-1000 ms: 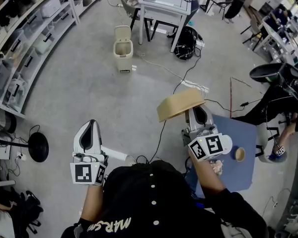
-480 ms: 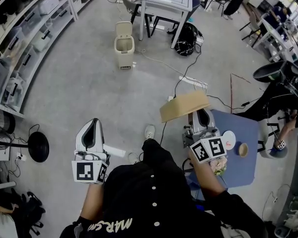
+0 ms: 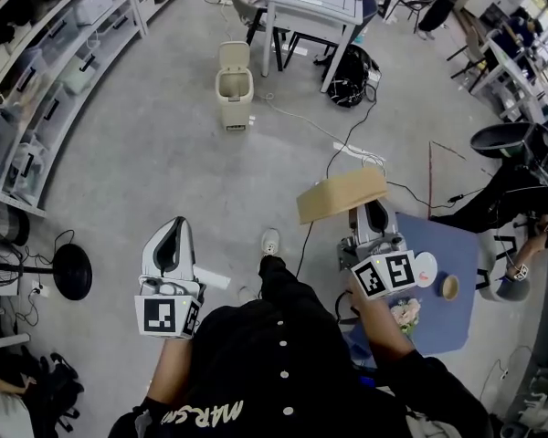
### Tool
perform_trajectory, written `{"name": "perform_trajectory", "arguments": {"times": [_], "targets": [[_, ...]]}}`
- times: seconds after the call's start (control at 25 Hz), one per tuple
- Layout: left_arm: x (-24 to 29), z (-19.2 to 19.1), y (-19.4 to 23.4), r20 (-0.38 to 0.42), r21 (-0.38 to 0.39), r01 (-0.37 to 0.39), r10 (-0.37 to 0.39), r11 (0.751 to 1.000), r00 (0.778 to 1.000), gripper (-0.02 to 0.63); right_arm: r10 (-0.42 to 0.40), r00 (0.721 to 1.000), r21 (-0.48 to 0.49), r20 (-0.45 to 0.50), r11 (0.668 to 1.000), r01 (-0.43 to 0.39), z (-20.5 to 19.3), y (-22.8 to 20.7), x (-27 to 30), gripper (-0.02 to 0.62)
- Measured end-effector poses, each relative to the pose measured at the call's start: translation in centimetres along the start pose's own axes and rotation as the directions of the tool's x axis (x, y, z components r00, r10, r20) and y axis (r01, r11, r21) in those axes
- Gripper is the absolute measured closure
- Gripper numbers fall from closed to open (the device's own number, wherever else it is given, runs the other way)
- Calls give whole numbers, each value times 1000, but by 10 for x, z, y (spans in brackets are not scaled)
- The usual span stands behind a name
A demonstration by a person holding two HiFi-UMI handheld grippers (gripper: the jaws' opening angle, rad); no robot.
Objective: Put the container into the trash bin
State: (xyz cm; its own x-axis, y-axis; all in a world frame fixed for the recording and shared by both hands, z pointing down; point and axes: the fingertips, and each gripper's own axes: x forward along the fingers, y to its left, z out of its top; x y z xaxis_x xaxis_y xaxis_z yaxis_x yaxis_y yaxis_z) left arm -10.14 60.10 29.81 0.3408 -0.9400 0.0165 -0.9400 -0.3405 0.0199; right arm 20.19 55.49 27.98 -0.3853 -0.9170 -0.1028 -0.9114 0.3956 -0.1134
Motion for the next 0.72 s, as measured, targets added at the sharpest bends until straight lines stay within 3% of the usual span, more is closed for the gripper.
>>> {"name": "perform_trajectory", "arguments": {"times": [0.72], "targets": [[111,9,44,-17,23,-25,26,999,1000,604,22,1000,18,-2,1000,-22,-7,-50,124,572]]}}
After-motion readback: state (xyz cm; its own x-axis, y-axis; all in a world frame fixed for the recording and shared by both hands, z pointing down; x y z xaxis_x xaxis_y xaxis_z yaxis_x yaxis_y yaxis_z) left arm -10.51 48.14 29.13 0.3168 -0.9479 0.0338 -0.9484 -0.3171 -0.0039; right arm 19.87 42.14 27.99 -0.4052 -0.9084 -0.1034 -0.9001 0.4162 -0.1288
